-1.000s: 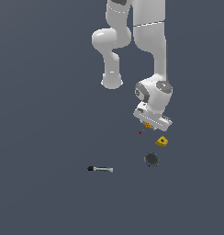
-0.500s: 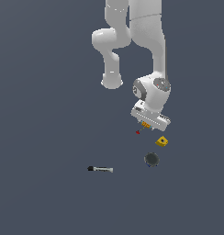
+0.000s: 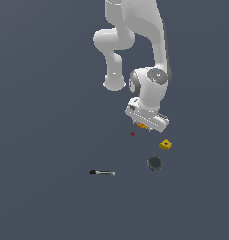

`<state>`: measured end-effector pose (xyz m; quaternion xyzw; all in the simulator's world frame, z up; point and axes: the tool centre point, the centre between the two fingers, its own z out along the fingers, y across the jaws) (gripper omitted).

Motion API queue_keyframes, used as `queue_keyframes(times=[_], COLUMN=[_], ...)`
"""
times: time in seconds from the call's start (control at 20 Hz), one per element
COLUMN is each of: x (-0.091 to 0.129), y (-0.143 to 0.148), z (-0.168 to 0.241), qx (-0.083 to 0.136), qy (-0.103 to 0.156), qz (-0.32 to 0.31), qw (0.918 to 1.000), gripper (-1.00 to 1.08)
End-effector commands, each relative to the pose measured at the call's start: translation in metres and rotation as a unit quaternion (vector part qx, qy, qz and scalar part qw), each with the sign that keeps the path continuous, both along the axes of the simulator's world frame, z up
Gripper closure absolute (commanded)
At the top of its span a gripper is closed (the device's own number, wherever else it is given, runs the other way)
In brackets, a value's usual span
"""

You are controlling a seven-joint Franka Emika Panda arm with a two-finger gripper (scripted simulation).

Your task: Pick up a designated object from a clutter of objects.

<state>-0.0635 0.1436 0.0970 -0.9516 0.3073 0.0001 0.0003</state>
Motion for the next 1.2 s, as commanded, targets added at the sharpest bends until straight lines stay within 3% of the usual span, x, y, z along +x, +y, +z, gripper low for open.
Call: queue_keyframes(times=[0.0,1.15], x=[0.011,0.113], y=[-0.018,-0.188], z=[0.021,0.213], qx=[0.001,0.001], qy=[0.0,0.0], qz=[0.0,0.0], qw=[1.0,1.0], gripper=[1.08,1.08])
